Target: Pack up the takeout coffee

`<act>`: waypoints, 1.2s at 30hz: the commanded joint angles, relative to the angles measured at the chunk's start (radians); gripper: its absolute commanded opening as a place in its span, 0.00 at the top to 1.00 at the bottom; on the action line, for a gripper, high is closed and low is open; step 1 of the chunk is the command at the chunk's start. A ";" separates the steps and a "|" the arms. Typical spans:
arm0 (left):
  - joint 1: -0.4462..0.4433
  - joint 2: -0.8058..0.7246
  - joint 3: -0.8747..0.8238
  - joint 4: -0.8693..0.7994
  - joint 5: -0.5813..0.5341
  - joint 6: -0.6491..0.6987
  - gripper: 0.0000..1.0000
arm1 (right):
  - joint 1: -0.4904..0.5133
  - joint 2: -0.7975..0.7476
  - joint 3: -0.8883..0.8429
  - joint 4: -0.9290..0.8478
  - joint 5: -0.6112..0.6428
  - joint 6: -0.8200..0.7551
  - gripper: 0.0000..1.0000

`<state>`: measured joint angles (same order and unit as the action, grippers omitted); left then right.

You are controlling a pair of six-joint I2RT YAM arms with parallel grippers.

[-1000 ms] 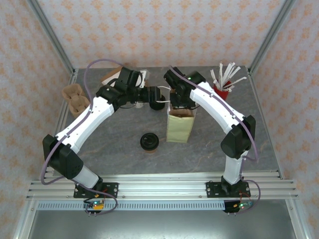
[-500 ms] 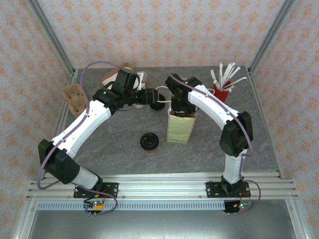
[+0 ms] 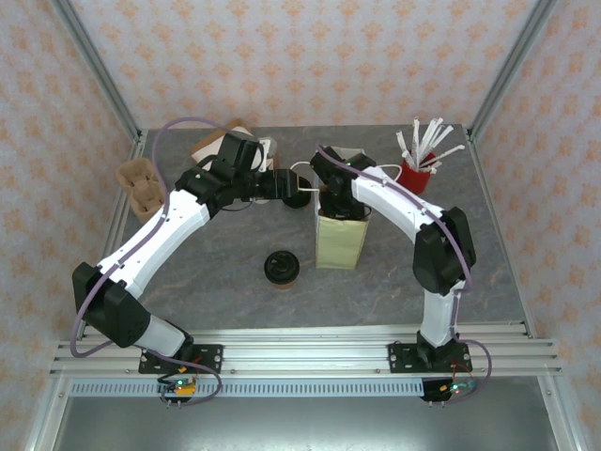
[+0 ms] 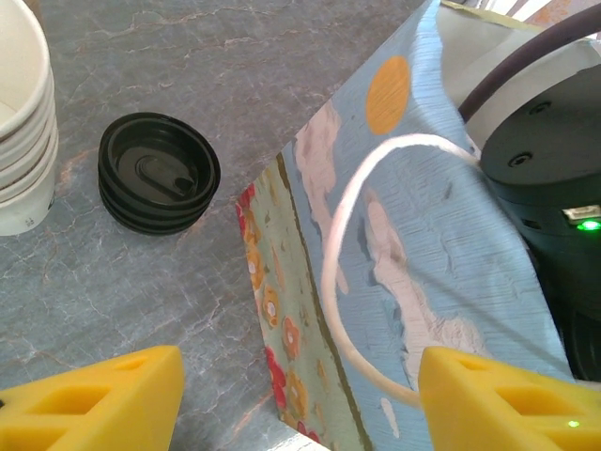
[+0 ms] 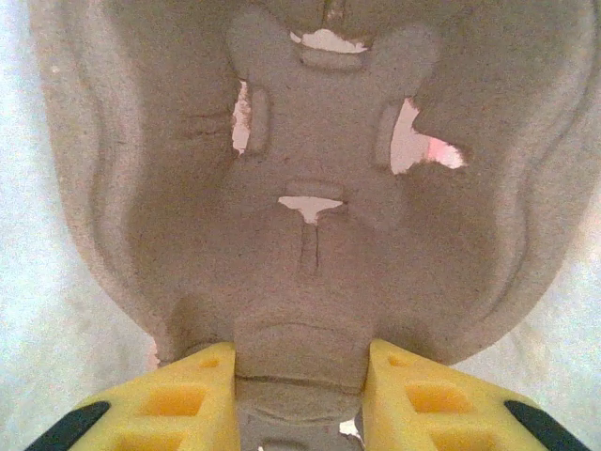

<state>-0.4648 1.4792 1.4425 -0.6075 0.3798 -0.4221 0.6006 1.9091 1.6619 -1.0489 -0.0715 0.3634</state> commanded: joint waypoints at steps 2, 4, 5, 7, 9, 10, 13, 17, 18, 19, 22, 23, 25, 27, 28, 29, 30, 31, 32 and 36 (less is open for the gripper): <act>-0.006 -0.043 -0.014 0.020 -0.032 -0.004 0.32 | -0.013 0.035 -0.026 0.025 0.012 0.002 0.65; -0.007 -0.045 -0.014 0.018 -0.034 -0.004 0.32 | -0.017 0.042 -0.031 0.027 0.016 -0.002 0.65; -0.008 -0.044 -0.014 0.018 -0.034 -0.004 0.32 | -0.017 0.044 -0.034 0.027 0.019 -0.004 0.64; -0.007 -0.046 -0.016 0.018 -0.035 -0.004 0.32 | -0.017 0.041 -0.045 0.034 0.027 -0.008 0.64; -0.007 -0.046 -0.016 0.018 -0.034 -0.004 0.32 | -0.019 0.038 -0.061 0.040 0.033 -0.010 0.63; -0.008 -0.046 -0.016 0.018 -0.033 -0.004 0.32 | -0.019 0.034 -0.070 0.048 0.033 -0.012 0.63; -0.009 -0.045 -0.018 0.018 -0.032 -0.006 0.32 | -0.019 0.029 -0.094 0.060 0.042 -0.013 0.61; -0.009 -0.043 -0.019 0.020 -0.032 -0.005 0.32 | -0.021 0.033 -0.121 0.087 0.048 -0.021 0.59; -0.012 -0.043 -0.018 0.019 -0.032 -0.006 0.32 | -0.022 0.035 -0.126 0.091 0.050 -0.020 0.59; -0.012 -0.042 -0.017 0.019 -0.033 -0.006 0.32 | -0.023 0.039 -0.132 0.095 0.051 -0.023 0.58; -0.014 -0.044 -0.017 0.018 -0.035 -0.005 0.32 | -0.030 0.044 -0.161 0.123 0.046 -0.027 0.58; -0.013 -0.044 -0.019 0.018 -0.035 -0.005 0.32 | -0.031 0.044 -0.171 0.135 0.043 -0.031 0.58; -0.013 -0.045 -0.019 0.017 -0.035 -0.004 0.32 | -0.033 0.047 -0.188 0.152 0.038 -0.034 0.56; -0.014 -0.044 -0.019 0.015 -0.035 -0.004 0.32 | -0.034 0.048 -0.198 0.163 0.035 -0.040 0.55; -0.015 -0.043 -0.019 0.016 -0.036 -0.004 0.32 | -0.034 0.049 -0.200 0.167 0.032 -0.044 0.55; -0.014 -0.042 -0.019 0.015 -0.035 -0.003 0.32 | -0.034 0.050 -0.201 0.168 0.031 -0.048 0.54; -0.015 -0.043 -0.019 0.015 -0.036 -0.002 0.32 | -0.034 0.047 -0.201 0.169 0.032 -0.051 0.54; -0.015 -0.043 -0.018 0.014 -0.036 -0.003 0.32 | -0.033 0.047 -0.201 0.169 0.035 -0.056 0.53; -0.014 -0.042 -0.017 0.014 -0.035 -0.002 0.32 | -0.034 0.048 -0.201 0.170 0.035 -0.058 0.53; -0.015 -0.049 -0.018 0.006 -0.040 0.000 0.32 | -0.034 0.045 -0.198 0.168 0.032 -0.066 0.49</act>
<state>-0.4725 1.4654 1.4357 -0.6079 0.3725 -0.4217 0.5724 1.9404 1.4872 -0.8856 -0.0635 0.3141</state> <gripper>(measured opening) 0.677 0.503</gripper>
